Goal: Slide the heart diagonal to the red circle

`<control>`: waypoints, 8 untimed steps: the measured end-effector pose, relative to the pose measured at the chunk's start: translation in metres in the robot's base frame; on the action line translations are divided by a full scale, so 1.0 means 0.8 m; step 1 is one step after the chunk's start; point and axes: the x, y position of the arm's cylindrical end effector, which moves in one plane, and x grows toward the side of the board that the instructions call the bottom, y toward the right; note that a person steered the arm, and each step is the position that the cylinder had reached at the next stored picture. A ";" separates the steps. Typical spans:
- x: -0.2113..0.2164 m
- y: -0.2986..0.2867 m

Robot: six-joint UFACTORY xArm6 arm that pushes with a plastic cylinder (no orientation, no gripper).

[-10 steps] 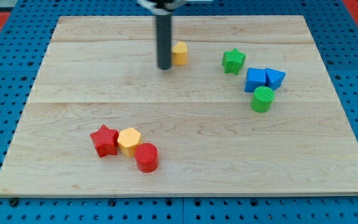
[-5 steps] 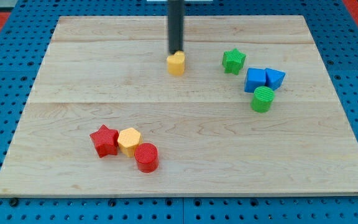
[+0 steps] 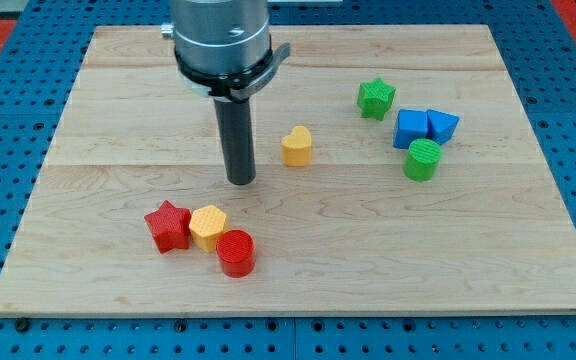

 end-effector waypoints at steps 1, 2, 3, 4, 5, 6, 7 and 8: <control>-0.112 -0.009; -0.143 0.056; -0.131 0.102; -0.067 0.049; 0.033 -0.034; -0.053 -0.086; -0.111 -0.027; -0.093 0.085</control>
